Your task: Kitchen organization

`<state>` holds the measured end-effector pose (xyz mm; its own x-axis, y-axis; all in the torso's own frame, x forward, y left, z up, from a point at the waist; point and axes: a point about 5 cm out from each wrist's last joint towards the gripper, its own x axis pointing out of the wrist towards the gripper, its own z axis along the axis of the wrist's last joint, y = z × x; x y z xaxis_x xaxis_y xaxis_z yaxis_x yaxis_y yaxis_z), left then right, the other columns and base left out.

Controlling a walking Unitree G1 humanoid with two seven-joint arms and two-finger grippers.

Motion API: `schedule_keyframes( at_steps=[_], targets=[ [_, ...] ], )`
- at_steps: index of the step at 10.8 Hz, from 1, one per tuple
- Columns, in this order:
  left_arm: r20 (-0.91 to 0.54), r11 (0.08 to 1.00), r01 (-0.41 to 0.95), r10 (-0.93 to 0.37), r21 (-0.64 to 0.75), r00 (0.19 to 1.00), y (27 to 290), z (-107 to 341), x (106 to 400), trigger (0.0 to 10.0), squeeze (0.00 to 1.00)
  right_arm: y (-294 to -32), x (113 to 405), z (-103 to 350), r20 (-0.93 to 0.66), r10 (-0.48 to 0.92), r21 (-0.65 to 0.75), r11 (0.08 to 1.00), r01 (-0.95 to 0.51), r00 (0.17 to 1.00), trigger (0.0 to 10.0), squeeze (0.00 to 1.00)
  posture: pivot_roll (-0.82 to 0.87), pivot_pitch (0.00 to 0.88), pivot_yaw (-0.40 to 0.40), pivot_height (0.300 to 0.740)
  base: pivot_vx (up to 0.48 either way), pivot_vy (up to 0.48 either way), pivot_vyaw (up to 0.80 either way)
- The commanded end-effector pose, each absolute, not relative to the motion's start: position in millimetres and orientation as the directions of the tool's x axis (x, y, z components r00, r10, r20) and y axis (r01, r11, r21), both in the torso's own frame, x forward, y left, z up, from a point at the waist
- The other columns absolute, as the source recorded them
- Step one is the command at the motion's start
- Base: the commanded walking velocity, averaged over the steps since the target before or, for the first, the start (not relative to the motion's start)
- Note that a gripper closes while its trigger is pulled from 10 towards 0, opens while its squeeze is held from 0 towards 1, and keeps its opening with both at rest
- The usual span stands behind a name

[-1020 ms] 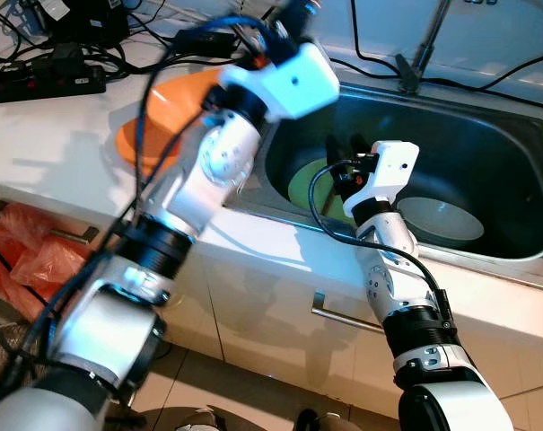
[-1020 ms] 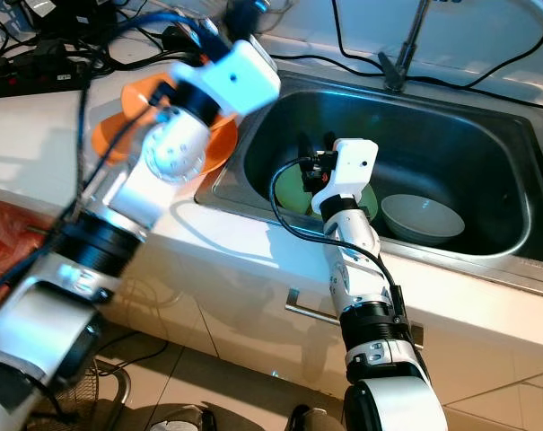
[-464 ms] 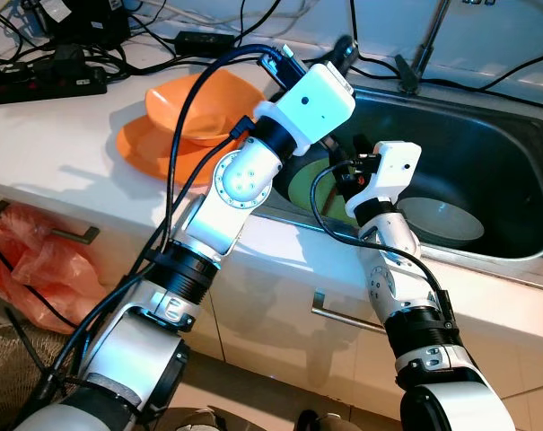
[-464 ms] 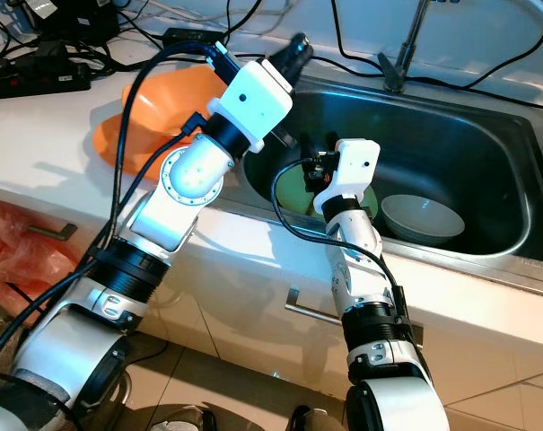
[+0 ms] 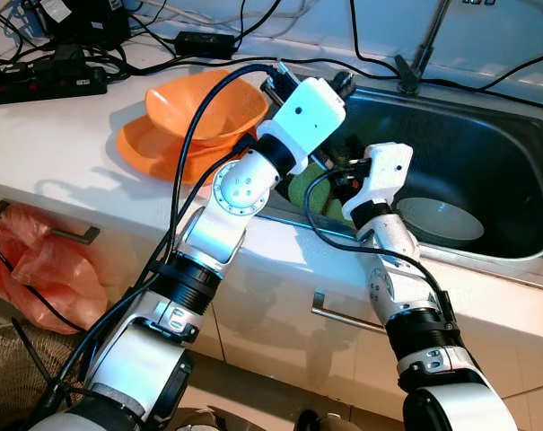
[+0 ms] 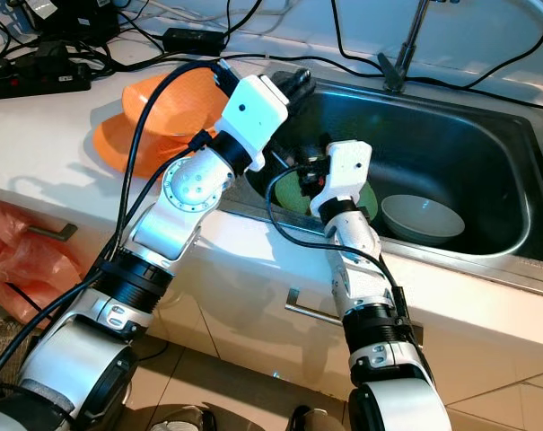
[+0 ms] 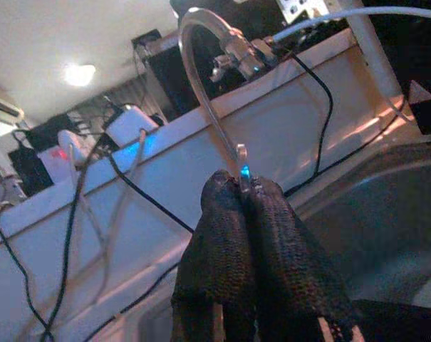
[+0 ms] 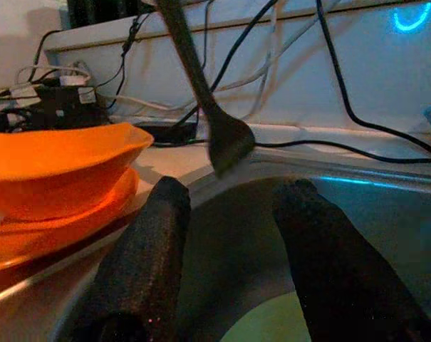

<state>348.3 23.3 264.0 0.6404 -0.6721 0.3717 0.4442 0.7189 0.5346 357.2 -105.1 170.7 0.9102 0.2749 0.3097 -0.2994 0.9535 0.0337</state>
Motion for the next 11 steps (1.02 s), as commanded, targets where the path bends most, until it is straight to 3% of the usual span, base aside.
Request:
schedule_keyframes(
  at_steps=[1,11],
  targets=[
    [0.373,0.714,0.471,-0.684,0.518,0.628,21.5,265.3,345.2,10.0,0.00,-106.1,354.6,172.2,0.327,0.284,0.023,0.951,-0.308,0.902,10.0,0.00,0.02,0.061,-0.019,0.740,0.000,0.000,0.00],
    [0.302,0.686,0.630,-0.727,0.364,0.617,24.1,253.8,340.4,10.0,0.00,-101.5,351.0,175.6,0.349,0.324,0.028,0.934,-0.355,0.879,10.0,0.00,0.02,0.088,-0.026,0.740,0.000,0.000,0.00]
  ],
)
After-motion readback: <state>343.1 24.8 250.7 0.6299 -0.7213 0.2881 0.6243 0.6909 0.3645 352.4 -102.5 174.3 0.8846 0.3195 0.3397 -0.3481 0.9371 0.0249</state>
